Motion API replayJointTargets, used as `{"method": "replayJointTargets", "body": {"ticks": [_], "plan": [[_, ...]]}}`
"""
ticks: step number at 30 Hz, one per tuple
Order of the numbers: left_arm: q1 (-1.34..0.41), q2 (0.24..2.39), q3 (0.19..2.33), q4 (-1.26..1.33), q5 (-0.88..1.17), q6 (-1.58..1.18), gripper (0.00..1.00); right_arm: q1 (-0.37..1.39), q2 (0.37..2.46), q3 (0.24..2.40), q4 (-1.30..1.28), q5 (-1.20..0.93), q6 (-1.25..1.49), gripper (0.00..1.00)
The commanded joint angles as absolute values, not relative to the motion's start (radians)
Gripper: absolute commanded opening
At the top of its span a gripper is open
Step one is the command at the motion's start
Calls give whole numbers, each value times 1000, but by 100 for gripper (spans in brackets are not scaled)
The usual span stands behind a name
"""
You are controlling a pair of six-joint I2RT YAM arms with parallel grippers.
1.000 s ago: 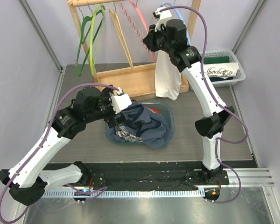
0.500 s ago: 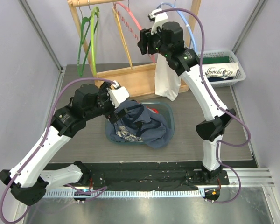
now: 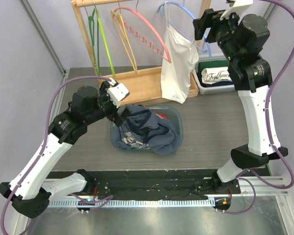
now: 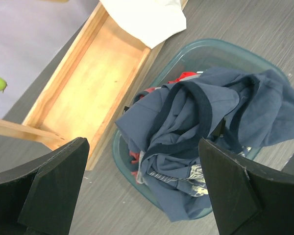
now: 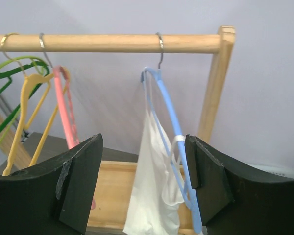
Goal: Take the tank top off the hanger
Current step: Place the hanger at the clothesline, then pick up the hanger from the clothesline.
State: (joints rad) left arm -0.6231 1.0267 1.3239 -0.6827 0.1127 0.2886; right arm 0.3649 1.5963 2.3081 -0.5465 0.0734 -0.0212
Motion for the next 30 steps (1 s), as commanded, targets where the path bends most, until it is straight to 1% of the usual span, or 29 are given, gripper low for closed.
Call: {"method": "replayJointTargets", "body": {"ticks": [1,10,19,30], "plan": [[-595,996,1318,-620,167,206,100,304,1631,2269,-538,54,-12,76],[-512,954,1272,-574,241,63,100,200,1663,2247,-528,-55,-18,83],[-494,939,1233,-565,265,35,100,106,1683,2226,-505,-173,20,83],[-477,923,1218,-557,278,25,100,75,1709,2181,-470,-323,67,81]]}}
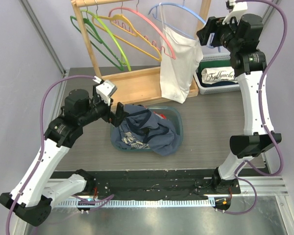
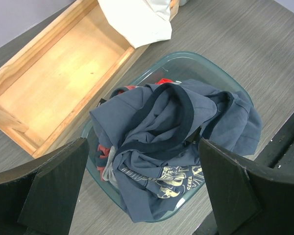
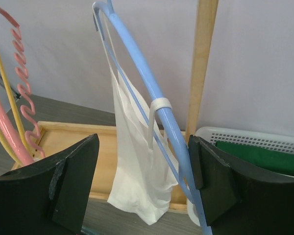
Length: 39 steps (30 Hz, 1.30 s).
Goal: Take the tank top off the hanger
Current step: Pick up the hanger from the clothesline.
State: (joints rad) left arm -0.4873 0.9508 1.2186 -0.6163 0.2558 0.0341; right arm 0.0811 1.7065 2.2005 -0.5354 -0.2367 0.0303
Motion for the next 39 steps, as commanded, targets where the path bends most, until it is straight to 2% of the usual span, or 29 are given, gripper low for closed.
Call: {"method": "replayJointTargets", "body": {"ticks": [1,12,18,28,31,34,35,39], "plan": [[-477,926,1219,-555,278,23,100,75,1707,2163,-462,-330,78,81],[-469,917,1204,-548,293,5,100,74,1715,2128,-373,-402,155,67],[-459,914,1203,-540,299,-25,100,75,1753,2190,-370,-425,172,54],[-448,916,1207,-538,308,-34,100,89,1836,2270,-405,-397,155,43],[-448,916,1203,-538,310,-35,100,100,1836,2267,-410,-387,138,33],[-445,917,1198,-534,308,-35,100,118,1833,2266,-405,-358,112,14],[-445,917,1197,-532,310,-35,100,123,1835,2264,-400,-351,103,2],[-442,914,1197,-529,313,-38,100,155,1809,2212,-330,-293,63,1]]}}
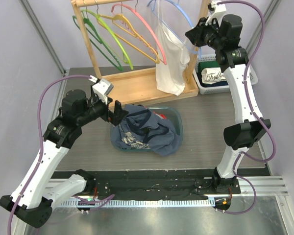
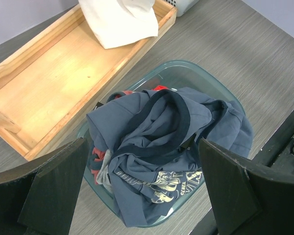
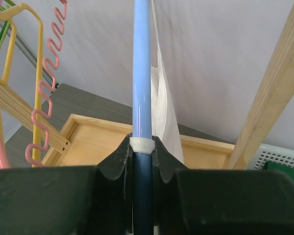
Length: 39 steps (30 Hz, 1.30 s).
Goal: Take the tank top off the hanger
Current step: Pick up the hanger from the clothesline.
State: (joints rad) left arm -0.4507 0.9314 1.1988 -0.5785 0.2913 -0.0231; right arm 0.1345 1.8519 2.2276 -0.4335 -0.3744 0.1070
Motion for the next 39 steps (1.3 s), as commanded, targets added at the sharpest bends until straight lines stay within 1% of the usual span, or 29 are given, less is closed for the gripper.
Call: {"method": "replayJointTargets", "body": {"ticks": [1,11,17,20,24,29,31,34,39], "plan": [[-440,913,1195,-529,313,-38,100,167,1798,2195,-306,-284,60,1],[-433,894,1177,-526,308,-35,100,202,1681,1994,90,-135,83,1],[-428,882,1164,-522,307,-32,100,213,1618,1870,265,-54,86,1],[-426,877,1158,-520,305,-31,100,213,1605,1839,308,-31,87,1],[-426,873,1154,-522,304,-31,100,213,1617,1873,324,-17,84,1],[-420,865,1147,-517,305,-34,100,216,1652,1960,261,-31,72,1],[-419,864,1144,-517,307,-37,100,216,1649,1963,241,-34,63,1],[-417,862,1149,-517,308,-40,100,218,1612,1919,212,-44,49,1],[-417,867,1163,-515,314,-43,100,219,1505,1778,138,-63,15,1]]}}
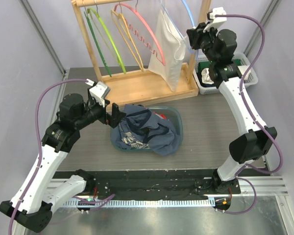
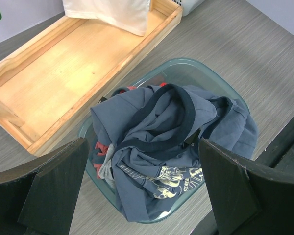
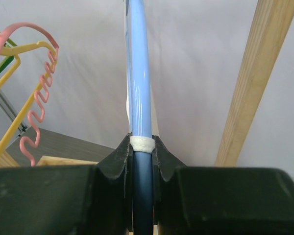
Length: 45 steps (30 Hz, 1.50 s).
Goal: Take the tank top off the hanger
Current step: Pick up the hanger from the clothesline.
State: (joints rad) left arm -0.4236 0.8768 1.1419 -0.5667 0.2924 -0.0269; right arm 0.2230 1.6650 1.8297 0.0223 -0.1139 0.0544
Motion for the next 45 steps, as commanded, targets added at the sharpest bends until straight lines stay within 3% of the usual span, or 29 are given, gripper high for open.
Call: {"method": "replayJointTargets", "body": {"ticks": [1,14,21,31,35,45], "plan": [[-417,867,1166,-514,314,-43,100,219,1458,1754,114,-70,9,1],[-419,879,1226,-505,331,-75,100,219,1054,1503,-251,-173,-77,1],[-419,891,1276,-496,354,-109,100,219,905,1552,-357,-172,-68,1],[-413,881,1285,-480,367,-127,100,218,974,1894,-538,-281,-74,1],[-402,874,1295,-479,370,-132,100,219,1049,2029,-587,-482,-55,1],[-387,851,1282,-474,414,-155,100,218,1098,2103,-594,-734,26,1]]}}
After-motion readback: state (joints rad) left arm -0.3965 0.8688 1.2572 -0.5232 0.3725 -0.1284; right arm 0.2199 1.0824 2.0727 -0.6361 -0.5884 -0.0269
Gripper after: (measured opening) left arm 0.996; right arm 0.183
